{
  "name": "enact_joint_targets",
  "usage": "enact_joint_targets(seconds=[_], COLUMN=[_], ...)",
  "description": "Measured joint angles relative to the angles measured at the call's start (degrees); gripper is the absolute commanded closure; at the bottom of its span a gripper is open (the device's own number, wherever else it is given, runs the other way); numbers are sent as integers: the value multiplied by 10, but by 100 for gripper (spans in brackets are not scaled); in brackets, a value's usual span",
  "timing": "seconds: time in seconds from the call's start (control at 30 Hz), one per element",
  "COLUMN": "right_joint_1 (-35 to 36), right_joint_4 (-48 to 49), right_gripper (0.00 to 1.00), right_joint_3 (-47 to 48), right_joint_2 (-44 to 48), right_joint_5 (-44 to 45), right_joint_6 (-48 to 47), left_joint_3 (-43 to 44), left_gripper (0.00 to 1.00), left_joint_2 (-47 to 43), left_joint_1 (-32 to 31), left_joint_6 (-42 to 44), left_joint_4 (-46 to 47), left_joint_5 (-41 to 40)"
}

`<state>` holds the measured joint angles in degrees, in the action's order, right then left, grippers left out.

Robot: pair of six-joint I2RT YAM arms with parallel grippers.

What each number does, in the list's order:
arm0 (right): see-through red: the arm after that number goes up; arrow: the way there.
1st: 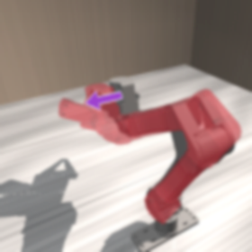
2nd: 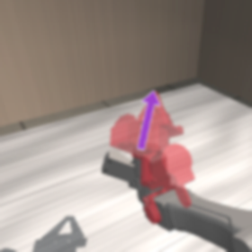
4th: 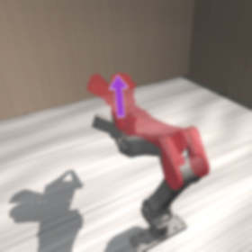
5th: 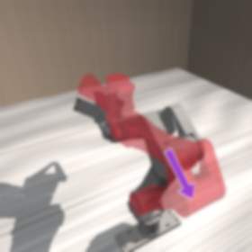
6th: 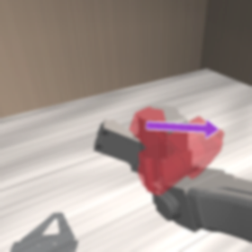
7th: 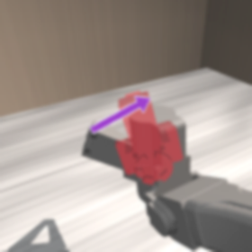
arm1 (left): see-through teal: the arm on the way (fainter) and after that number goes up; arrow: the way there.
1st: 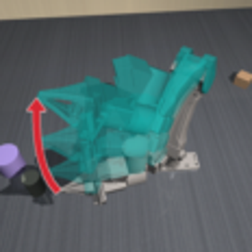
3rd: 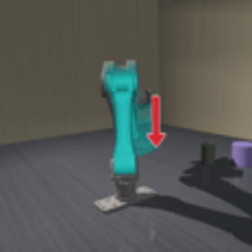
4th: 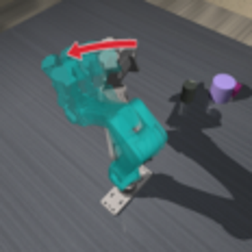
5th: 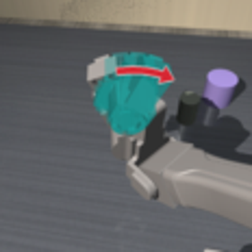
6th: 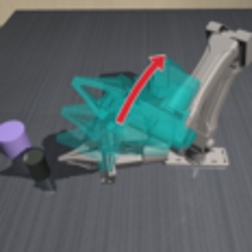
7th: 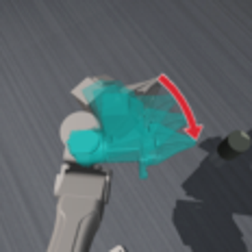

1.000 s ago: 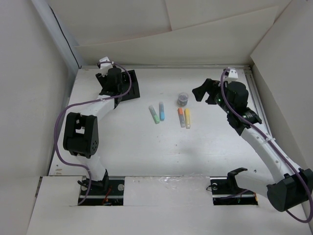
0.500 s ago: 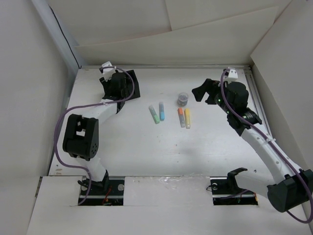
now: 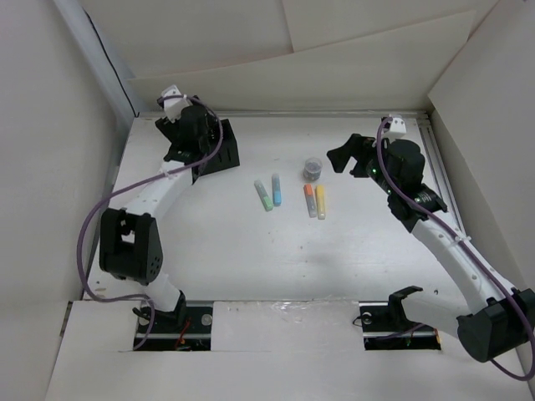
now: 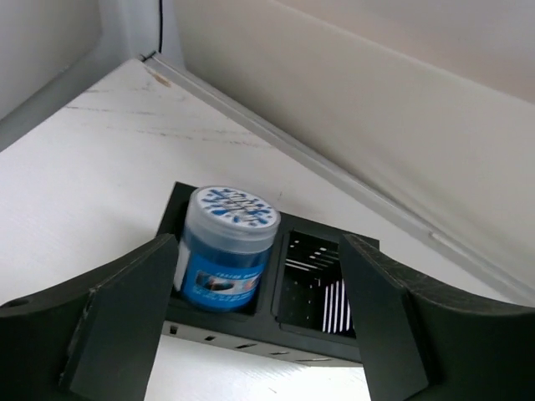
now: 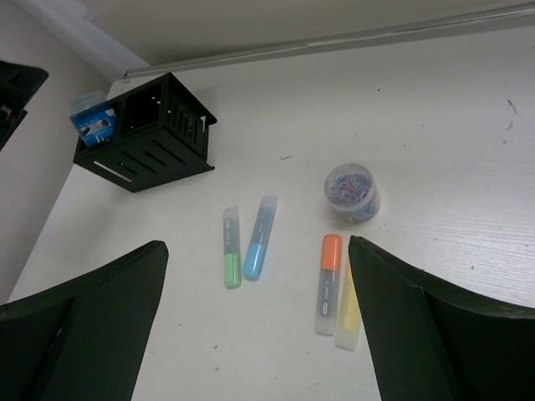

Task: Sort the stationery into containers
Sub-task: Place the stationery into the container

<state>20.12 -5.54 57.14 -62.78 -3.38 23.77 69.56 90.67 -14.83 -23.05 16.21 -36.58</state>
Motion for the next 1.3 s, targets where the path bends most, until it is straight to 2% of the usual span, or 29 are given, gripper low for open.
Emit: enact_joint_targets(seconds=[0.13,0.3,0.43,0.57,0.93,1.3], right_joint_1=[2,5,11,14,14,17], right_joint_4=[0,0,0,0,1,0], right_gripper=[5,3,0,0,0,0], right_joint_3=[0,0,0,0,-3,-11], right_joint_2=[0,0,0,0,0,0], right_joint_5=[0,0,0,0,0,0], right_joint_6=[0,0,0,0,0,0], left_joint_3=[109,196,271,291,273,315], left_gripper=[19,8,9,15,15,16], left_joint_2=[71,129,173,188,186,233], left_joint_1=[7,14,15,14,25,49], left_joint_6=[2,8,14,16,17,21], left_joint_4=[-76,-175,-256,-291,-319,-347], left_joint_5=[29,50,61,61,46,50])
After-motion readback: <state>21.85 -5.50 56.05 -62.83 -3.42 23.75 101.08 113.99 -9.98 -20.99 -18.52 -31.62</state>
